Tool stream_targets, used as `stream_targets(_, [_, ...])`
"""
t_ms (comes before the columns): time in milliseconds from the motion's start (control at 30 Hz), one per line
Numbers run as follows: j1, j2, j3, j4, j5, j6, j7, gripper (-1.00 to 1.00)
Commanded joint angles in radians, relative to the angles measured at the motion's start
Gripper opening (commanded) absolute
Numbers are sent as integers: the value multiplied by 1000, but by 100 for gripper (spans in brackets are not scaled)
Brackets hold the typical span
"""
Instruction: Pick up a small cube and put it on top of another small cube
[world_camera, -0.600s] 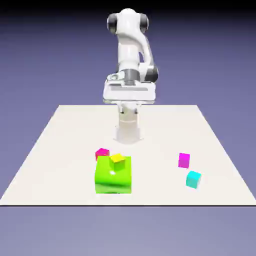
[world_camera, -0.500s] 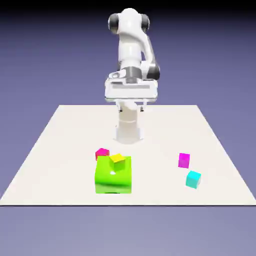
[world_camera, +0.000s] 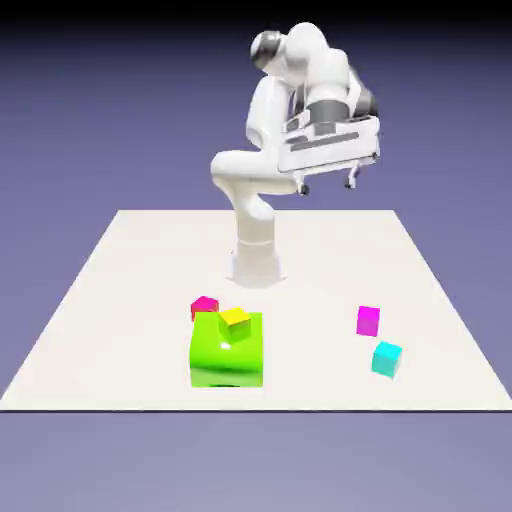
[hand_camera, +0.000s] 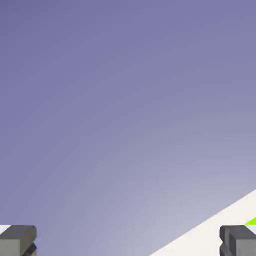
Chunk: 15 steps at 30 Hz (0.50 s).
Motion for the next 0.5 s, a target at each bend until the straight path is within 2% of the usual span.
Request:
stream_targets(0, [-17,-14,36,11,20,-27,43,0])
stream_targets(467, [-260,-205,544,164,296,-400,640,0])
